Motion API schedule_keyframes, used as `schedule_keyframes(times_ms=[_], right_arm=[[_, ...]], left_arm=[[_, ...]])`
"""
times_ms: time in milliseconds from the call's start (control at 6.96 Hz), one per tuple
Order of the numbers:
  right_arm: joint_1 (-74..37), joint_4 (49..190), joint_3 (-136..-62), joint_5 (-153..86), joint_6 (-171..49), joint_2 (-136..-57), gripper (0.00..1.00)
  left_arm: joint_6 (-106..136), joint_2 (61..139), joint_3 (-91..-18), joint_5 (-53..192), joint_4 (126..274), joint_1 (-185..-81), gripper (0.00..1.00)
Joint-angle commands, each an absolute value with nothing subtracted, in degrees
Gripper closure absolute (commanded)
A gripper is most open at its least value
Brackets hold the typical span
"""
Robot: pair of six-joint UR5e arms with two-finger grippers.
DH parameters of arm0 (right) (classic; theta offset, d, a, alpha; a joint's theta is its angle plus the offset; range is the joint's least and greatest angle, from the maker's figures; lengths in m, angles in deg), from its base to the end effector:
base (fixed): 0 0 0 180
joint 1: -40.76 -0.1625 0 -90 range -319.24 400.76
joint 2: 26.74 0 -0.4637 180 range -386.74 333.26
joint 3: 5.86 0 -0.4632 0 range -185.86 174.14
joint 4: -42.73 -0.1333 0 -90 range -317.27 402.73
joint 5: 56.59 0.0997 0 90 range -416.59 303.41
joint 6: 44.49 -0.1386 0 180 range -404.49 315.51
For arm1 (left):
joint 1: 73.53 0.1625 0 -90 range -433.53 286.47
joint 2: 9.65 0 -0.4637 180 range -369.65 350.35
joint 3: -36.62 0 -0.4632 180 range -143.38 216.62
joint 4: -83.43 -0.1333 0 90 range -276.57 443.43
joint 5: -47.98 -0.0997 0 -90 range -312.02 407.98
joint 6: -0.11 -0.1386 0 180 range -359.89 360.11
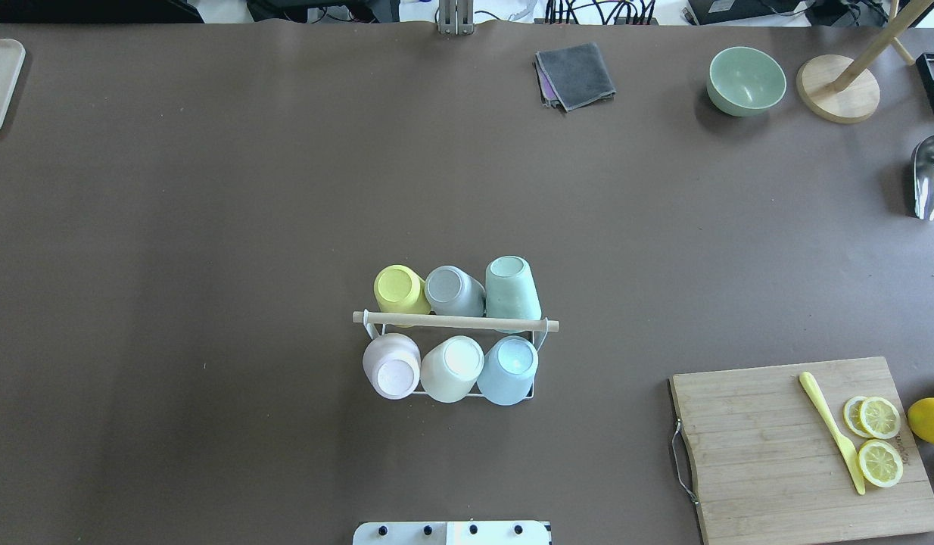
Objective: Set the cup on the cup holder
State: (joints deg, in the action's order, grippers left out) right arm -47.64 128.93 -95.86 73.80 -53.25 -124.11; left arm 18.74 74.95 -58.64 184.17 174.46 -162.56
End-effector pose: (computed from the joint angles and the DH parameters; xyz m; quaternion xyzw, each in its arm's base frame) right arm 0.0297 -0.4938 0.7934 -0.0603 -0.3410 0.0693 0.9356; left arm -0.0245 -0.5212 0.7197 -0.0597 0.3877 -0.1382 0.9094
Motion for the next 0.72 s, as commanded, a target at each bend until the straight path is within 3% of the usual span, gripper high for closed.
schedule_keyframes(times_ms=[0,575], right_arm=[[-51.69,131.22,-94.72,74.1,-49.94,-121.68,0.0],[-51.79,131.85,-95.07,74.02,-49.85,-120.26,0.0]], left_arm=[[18.74,77.19,-56.72,183.95,172.11,-162.48,0.01],[18.39,76.31,-56.89,184.12,172.11,-163.09,0.01]])
